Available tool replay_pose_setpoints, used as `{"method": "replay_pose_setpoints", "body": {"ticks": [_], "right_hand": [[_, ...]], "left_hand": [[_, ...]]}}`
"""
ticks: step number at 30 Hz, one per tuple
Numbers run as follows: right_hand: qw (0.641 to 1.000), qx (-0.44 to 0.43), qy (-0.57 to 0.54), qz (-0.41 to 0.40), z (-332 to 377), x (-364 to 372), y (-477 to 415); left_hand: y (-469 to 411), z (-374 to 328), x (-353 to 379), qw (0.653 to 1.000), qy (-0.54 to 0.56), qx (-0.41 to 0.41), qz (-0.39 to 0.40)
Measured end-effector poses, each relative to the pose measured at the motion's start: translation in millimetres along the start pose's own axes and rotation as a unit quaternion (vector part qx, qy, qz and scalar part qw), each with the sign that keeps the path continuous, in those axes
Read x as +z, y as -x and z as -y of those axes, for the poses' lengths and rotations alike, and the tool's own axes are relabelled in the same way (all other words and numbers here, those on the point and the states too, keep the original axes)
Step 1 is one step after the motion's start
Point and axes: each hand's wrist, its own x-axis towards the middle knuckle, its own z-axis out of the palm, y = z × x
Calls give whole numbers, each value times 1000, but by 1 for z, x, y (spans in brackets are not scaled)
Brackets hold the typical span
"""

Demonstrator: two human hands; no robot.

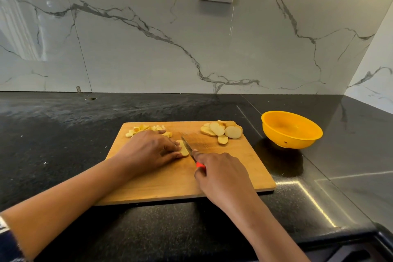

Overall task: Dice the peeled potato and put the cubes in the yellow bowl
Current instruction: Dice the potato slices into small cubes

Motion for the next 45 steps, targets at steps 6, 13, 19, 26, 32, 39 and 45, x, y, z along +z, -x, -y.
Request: {"method": "replay_pose_setpoints", "body": {"ticks": [6,13,19,26,32,39,45], "right_hand": [[999,-13,20,28,6,-3,-16],[996,-29,67,56,3,-8,1],[996,-38,57,64,1,-24,33],[999,-35,19,-4,-4,-38,33],[999,-5,-28,-20,-1,-6,4],[1000,-11,-21,-3,1,0,-2],[1000,-25,-3,-5,6,-3,-6]], "left_hand": [[-1,-3,0,1000,-5,-15,19],[-3,-1,3,999,-21,-28,8],[1,2,3,999,2,-32,-5],[4,4,-1,999,-6,-34,-19],[5,8,1,999,-28,-10,-37],[5,9,3,997,-40,25,-59],[3,12,5,998,-45,8,-39]]}}
